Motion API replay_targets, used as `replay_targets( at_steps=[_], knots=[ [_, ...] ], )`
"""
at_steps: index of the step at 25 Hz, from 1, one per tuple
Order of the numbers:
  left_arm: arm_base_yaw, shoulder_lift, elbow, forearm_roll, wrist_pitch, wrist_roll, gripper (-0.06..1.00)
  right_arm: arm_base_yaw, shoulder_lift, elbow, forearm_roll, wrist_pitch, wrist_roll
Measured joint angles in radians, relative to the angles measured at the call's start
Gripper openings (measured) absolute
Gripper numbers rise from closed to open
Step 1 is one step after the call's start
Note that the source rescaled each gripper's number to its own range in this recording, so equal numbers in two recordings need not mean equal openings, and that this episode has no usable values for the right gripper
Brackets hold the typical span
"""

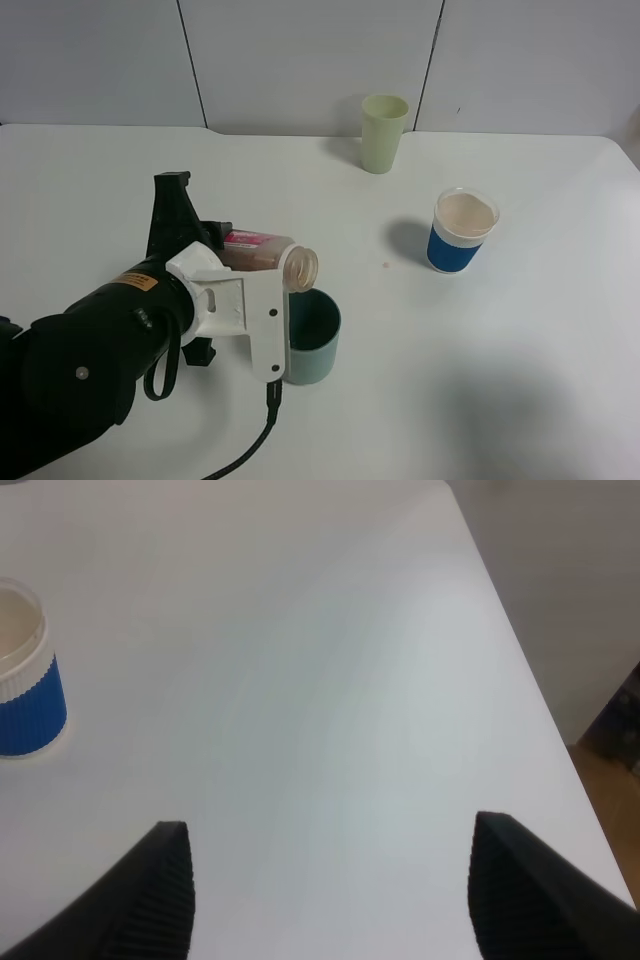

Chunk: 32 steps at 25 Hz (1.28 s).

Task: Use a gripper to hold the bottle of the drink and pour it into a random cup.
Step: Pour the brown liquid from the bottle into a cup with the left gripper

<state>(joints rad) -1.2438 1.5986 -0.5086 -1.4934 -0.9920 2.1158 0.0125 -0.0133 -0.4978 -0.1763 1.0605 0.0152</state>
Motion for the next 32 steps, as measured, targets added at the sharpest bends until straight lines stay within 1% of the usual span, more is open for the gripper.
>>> replay_targets(
  at_steps=[7,12,19,32],
  knots=[
    [0.000,0.000,0.000,0.009,-0.026,0.024,0.04,0.000,0.000,0.000,0.000,0.000,0.000],
    [0.000,0.000,0.000,0.016,-0.030,0.081,0.04,0.000,0.000,0.000,0.000,0.000,0.000],
    [0.000,0.000,0.000,0.031,-0.033,0.133,0.04,0.000,0.000,0.000,0.000,0.000,0.000],
    [0.000,0.000,0.000,0.031,-0.056,0.159,0.04,0.000,0.000,0.000,0.000,0.000,0.000]
  ],
)
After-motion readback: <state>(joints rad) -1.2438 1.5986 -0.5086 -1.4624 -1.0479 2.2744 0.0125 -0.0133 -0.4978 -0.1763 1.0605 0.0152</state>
